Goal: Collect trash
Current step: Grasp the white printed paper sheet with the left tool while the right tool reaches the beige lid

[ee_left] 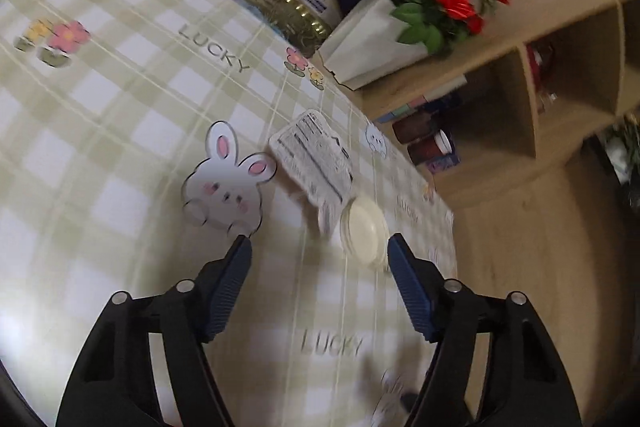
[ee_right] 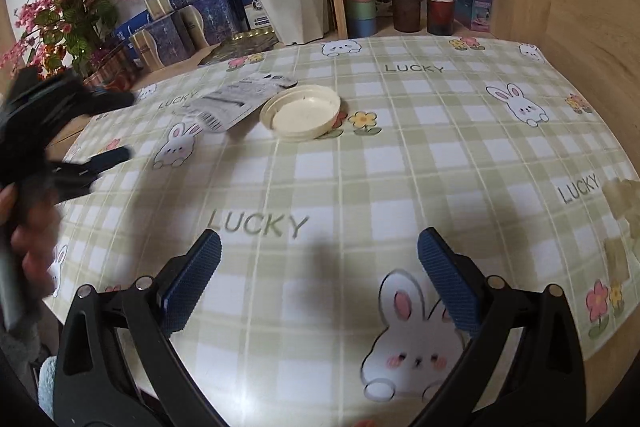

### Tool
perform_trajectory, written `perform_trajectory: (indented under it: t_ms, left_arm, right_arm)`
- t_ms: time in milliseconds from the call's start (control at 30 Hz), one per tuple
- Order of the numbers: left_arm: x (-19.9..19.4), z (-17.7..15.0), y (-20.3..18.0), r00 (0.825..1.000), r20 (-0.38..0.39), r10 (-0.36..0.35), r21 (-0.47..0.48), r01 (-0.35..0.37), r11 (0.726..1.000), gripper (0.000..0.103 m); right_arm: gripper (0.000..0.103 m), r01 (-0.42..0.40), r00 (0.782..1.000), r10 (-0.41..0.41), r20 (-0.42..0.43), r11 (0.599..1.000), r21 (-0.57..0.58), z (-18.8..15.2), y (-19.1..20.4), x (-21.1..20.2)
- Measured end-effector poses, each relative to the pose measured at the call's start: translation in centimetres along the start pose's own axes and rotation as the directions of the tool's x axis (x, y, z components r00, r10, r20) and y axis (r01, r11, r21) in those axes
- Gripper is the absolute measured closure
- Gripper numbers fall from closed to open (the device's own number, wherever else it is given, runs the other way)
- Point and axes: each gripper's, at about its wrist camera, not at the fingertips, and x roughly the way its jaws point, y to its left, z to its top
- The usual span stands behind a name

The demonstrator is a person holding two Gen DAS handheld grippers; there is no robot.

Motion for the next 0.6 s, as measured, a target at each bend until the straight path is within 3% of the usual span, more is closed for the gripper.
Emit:
perform_trajectory:
  t_ms: [67,200,433,500,533,600]
  left_arm:
    - [2.4,1.2,0.3,1.0,-0.003,0.012,-0.037,-0.012,0.999,0.042]
    - [5.4,2.6,1.0,0.999,-0.012,-0.039,-0.13,0.037,0.991,0.044]
    - [8.3,4.0,1.8,1.0,0.0,0.022,-0.169,-0.022,0.985,0.046]
    - [8.8,4.2,1.6,0.999,0.001,0.052,-0.125,-0.051,0.991,0.059]
    - [9.1,4.3,1.4,0.997,-0.019,0.07,-0.094,-0.071,0.993,0.076]
    - [8.7,4.3,1.1,0.999,-0.015,0.044,-0.041,-0.044,0.998,0.088]
  right_arm:
    - [0.006,0.002,1.0,-0.002,-0.004,1.0,0.002,0.4,-0.5,0.4]
    - [0.006,-0.014,1.0,0.014,-0.002,1.0,0.014,1.1,-1.8,1.0]
    - [0.006,-0.059,0.998,0.06,-0.01,0.997,0.039,2.2,-3.3,2.0]
    - [0.006,-0.033,0.999,0.033,-0.019,0.999,0.026,2.8,-3.0,2.5]
    - [0.006,-0.028,0.999,0.028,-0.023,1.0,0.006,3.1,-2.7,2.9]
    - [0.006,-0.027,0.999,0.026,-0.027,0.999,-0.028,3.7,-2.2,3.5]
